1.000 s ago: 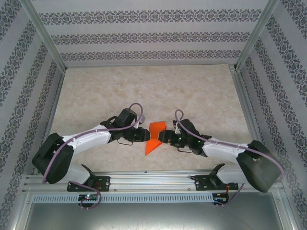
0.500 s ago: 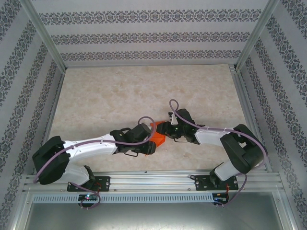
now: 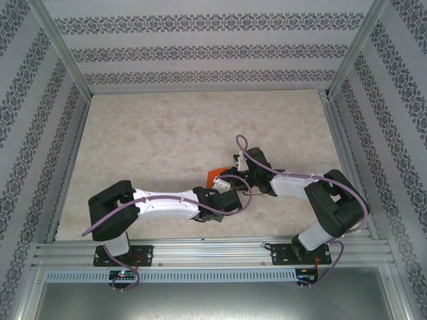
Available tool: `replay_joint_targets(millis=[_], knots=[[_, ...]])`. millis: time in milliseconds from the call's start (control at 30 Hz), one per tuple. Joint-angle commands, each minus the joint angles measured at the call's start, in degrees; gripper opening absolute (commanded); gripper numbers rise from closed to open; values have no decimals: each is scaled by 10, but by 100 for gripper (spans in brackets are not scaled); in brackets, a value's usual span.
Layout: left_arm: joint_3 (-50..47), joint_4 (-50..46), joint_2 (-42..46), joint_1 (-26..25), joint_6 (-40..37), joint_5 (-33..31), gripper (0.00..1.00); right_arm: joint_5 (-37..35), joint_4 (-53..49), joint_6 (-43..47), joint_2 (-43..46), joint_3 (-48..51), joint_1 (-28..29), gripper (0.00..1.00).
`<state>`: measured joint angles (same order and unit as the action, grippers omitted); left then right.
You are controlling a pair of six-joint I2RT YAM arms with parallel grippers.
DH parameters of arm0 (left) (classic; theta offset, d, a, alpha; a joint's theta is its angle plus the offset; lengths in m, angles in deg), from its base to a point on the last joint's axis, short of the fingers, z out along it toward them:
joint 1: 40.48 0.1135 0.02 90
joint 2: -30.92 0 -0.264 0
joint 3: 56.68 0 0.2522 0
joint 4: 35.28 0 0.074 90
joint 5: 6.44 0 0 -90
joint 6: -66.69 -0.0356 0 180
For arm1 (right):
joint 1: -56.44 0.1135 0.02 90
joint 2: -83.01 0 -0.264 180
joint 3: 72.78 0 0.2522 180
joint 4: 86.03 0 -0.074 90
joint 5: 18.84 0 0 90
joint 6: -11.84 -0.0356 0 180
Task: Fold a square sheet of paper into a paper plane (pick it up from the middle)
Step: Fourth fold the wing at the center of the table.
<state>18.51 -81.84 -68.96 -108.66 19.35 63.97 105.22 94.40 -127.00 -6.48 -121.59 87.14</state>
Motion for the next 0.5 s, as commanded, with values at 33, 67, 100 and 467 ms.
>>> replay_joint_targets(millis=[33,67,100,467], knots=[[6,-47,-12,-12,48,-65,57,17,-21,18,17,-14,-5,29],[1,-41,-12,-12,53,-66,57,18,-20,17,18,-13,-6,29],[-3,-38,-12,-12,55,-67,56,18,-19,16,19,-12,-7,29],[-16,-22,-21,-12,65,-61,46,13,-27,12,27,-12,-10,29]])
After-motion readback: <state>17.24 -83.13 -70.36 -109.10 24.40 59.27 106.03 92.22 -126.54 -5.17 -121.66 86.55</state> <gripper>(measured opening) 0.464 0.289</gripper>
